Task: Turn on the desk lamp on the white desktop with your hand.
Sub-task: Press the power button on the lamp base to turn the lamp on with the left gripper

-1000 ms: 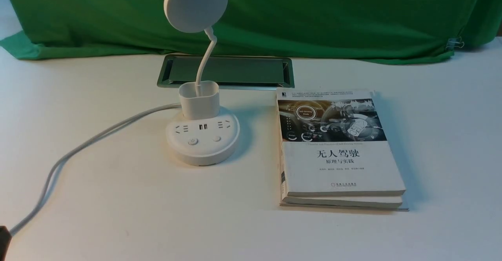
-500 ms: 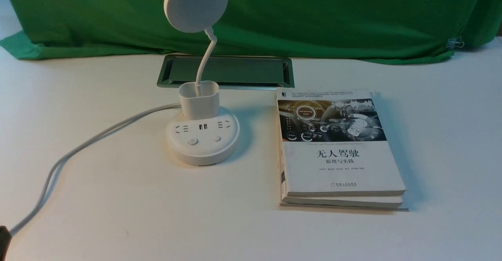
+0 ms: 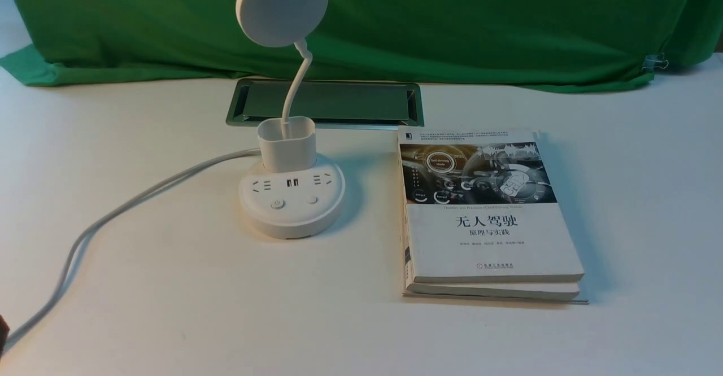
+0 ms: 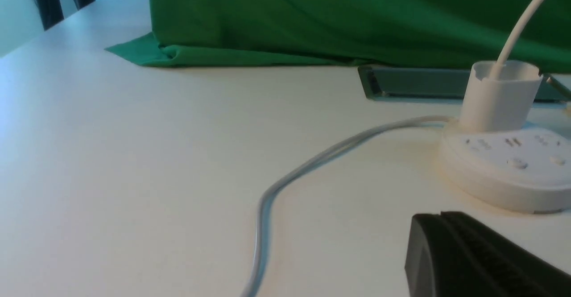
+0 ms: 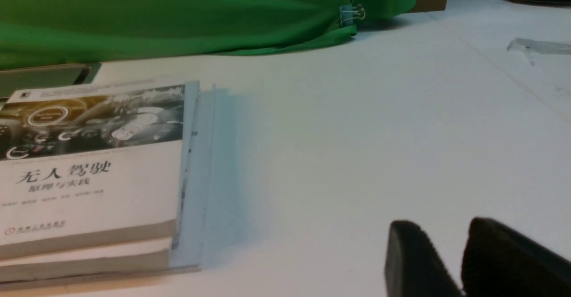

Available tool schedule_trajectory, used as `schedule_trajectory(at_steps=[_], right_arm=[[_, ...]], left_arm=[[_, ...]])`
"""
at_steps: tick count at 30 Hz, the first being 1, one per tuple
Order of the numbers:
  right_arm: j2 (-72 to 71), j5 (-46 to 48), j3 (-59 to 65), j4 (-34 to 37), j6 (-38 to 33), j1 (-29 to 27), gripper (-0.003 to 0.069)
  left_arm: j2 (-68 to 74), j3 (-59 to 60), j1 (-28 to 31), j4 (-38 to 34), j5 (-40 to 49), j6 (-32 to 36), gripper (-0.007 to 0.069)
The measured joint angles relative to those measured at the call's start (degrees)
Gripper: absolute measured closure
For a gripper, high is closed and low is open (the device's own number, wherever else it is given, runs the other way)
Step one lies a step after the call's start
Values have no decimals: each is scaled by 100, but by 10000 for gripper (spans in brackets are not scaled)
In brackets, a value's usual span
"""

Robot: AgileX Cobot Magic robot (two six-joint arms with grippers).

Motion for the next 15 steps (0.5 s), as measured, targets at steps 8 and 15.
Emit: schedule_trajectory(at_steps=[8,15], right_arm=[[0,8,0,0,0,0,421],[0,3,0,0,0,0,421]], left_arm=[[0,0,0,0,-2532,0,603],[0,0,0,23,-4460,0,603]])
